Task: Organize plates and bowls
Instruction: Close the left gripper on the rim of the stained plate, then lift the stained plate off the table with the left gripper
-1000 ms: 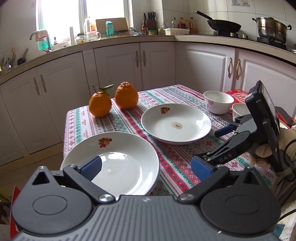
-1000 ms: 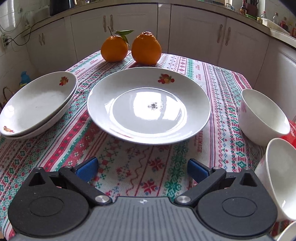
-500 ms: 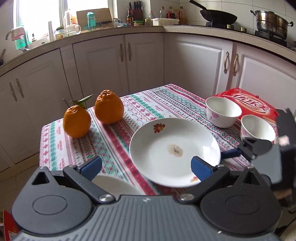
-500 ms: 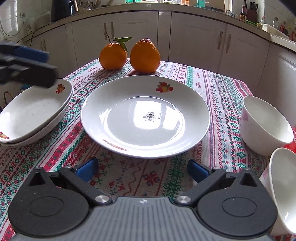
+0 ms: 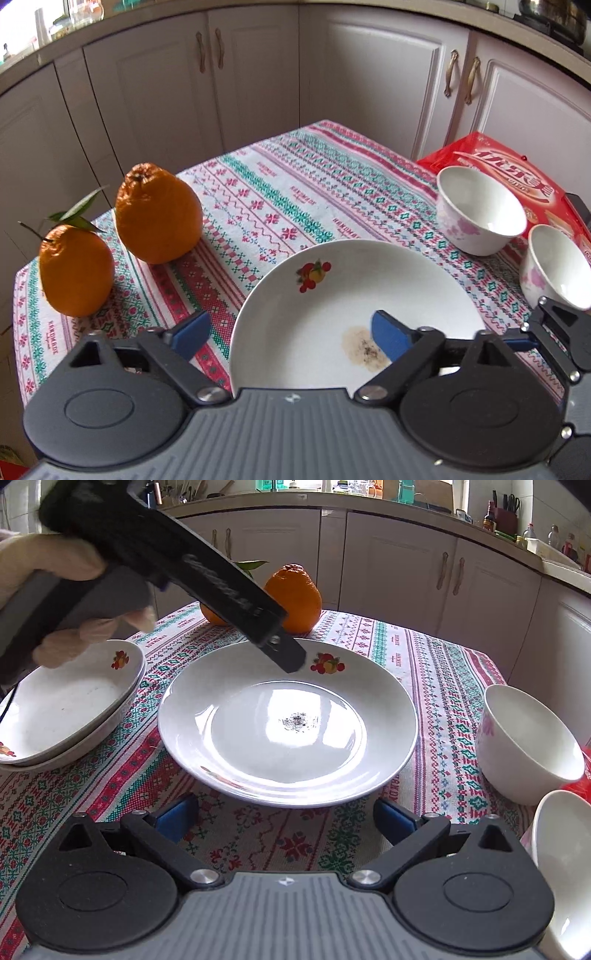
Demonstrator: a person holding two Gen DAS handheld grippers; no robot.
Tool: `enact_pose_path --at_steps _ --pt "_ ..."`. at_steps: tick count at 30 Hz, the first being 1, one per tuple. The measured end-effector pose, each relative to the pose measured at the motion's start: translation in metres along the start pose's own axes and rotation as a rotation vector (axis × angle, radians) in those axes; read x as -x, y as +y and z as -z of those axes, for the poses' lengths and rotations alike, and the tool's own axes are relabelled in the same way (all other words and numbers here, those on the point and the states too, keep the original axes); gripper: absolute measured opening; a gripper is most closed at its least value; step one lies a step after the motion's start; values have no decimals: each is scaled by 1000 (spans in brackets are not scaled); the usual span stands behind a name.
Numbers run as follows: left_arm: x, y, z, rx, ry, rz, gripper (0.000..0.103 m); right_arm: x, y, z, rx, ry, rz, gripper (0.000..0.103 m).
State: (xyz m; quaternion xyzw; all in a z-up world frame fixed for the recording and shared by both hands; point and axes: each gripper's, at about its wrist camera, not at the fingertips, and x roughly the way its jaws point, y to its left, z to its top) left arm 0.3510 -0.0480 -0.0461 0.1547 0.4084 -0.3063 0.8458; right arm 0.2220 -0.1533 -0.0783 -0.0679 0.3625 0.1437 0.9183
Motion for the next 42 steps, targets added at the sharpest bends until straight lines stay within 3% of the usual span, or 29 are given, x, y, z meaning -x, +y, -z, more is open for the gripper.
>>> enact_pose_path --at_steps 5,9,17,21,42 --pt "-18 6 -9 -17 62 30 82 1 -2 -1 0 -7 -16 97" --pt "-29 8 -15 -46 109 47 73 0 -4 -3 -5 -6 -30 94" --pt "-41 11 -24 -87 177 92 72 -4 -5 -4 -15 -8 -26 93" --pt "-46 9 -25 -102 193 108 67 -4 -5 -3 -21 -17 -21 92" --pt "-35 5 -21 -116 182 117 66 -1 -3 -5 -13 -1 -14 91"
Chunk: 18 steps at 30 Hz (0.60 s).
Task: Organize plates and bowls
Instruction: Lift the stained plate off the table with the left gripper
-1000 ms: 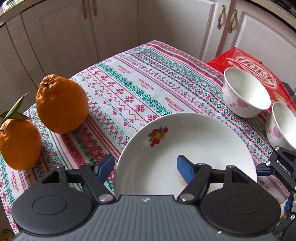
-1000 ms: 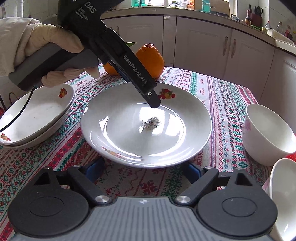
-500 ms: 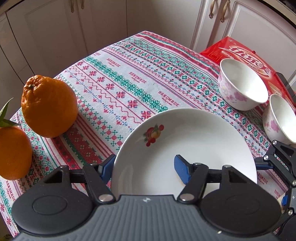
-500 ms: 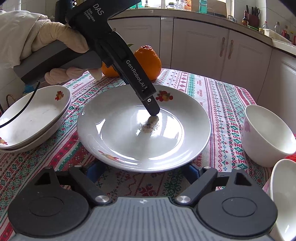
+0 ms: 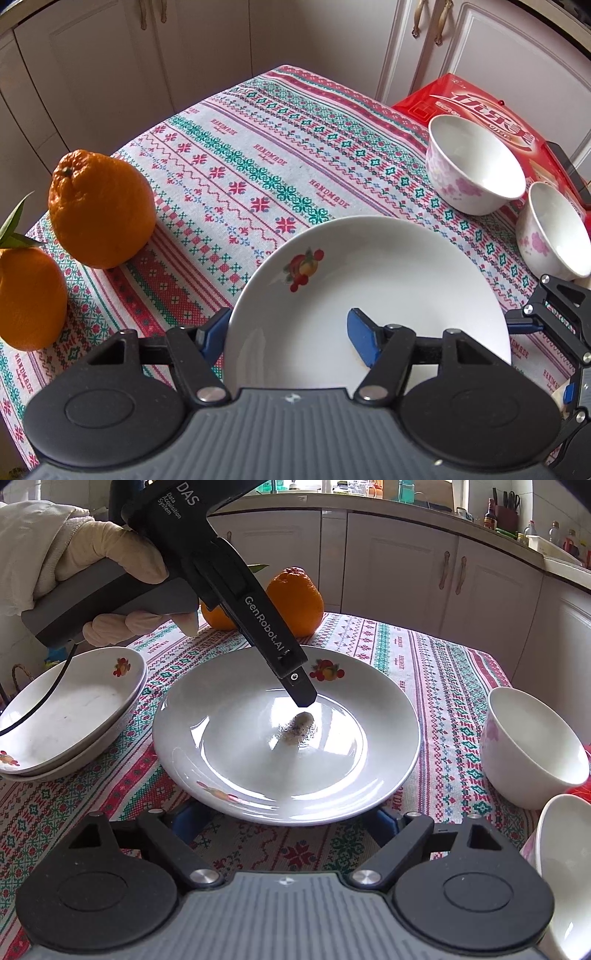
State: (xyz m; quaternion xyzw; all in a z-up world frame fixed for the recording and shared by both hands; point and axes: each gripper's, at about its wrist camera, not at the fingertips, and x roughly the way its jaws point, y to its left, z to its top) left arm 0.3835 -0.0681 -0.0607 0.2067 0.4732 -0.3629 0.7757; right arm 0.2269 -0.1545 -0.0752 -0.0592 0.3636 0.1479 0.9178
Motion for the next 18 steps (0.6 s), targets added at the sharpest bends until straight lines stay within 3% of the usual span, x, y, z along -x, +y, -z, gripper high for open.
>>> enact_pose_path --at_steps 18 --pt "57 -11 24 36 -82 -33 66 40 19 -6 83 -51 -22 91"
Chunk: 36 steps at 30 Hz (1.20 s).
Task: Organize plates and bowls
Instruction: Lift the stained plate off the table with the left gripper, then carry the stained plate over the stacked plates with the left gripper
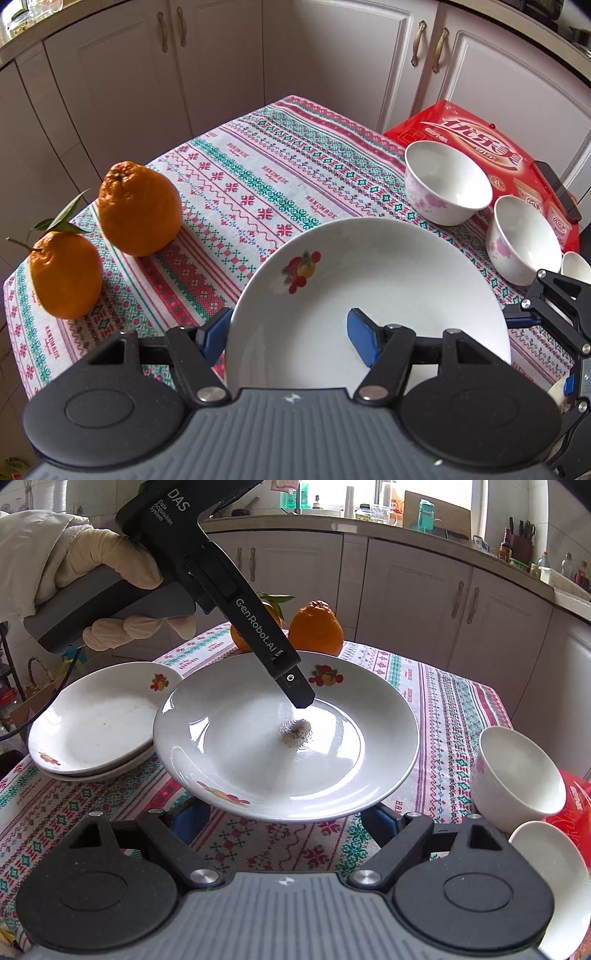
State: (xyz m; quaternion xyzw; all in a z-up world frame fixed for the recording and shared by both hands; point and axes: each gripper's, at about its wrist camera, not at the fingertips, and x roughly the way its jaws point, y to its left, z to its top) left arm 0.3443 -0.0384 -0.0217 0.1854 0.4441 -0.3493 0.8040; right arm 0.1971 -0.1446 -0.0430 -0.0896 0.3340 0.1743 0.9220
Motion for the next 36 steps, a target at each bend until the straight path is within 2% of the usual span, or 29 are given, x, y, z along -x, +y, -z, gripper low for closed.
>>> enact_pose_path --at_steps 16,24,36 --pt "59 15 52 115 -54 -77 66 18 38 -14 89 -30 -115 91" --pt "84 31 84 191 -70 -124 66 10 61 -23 135 -24 -194 91" --pt "100 50 123 294 -84 -165 66 -3 89 -30 197 -4 -271 91"
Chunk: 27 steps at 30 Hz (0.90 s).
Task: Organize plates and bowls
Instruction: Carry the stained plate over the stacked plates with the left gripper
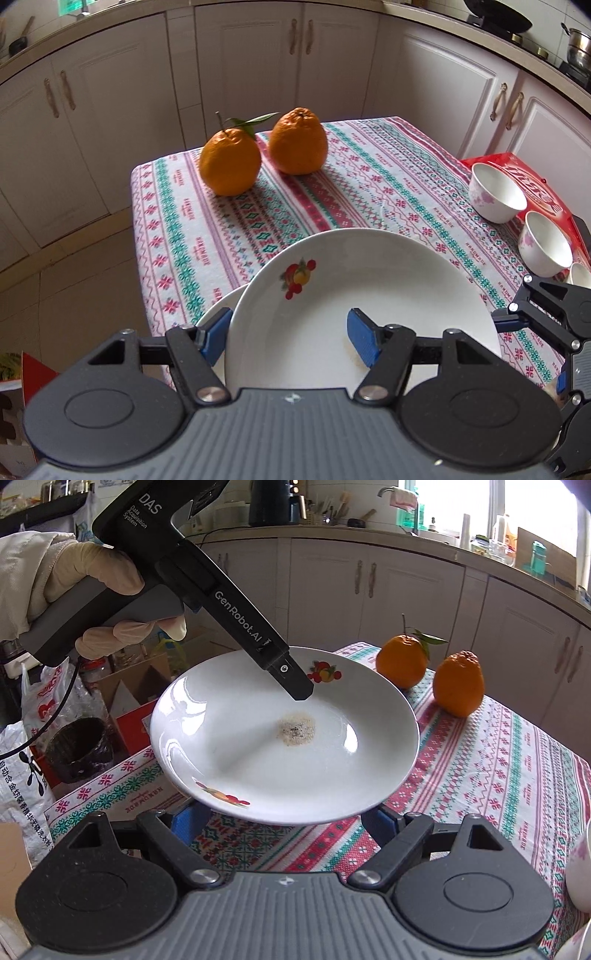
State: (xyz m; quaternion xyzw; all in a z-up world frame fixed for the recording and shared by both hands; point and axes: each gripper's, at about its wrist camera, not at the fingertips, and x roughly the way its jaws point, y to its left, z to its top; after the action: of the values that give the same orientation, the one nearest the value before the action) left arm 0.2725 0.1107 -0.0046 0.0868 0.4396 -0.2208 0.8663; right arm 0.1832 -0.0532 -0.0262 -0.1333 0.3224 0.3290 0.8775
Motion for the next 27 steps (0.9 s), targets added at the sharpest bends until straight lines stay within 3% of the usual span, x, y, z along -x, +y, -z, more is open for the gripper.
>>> enact_pose_path --at_steps 27 --pt "-23 27 28 77 33 15 66 -20 11 -3 17 43 -28 92"
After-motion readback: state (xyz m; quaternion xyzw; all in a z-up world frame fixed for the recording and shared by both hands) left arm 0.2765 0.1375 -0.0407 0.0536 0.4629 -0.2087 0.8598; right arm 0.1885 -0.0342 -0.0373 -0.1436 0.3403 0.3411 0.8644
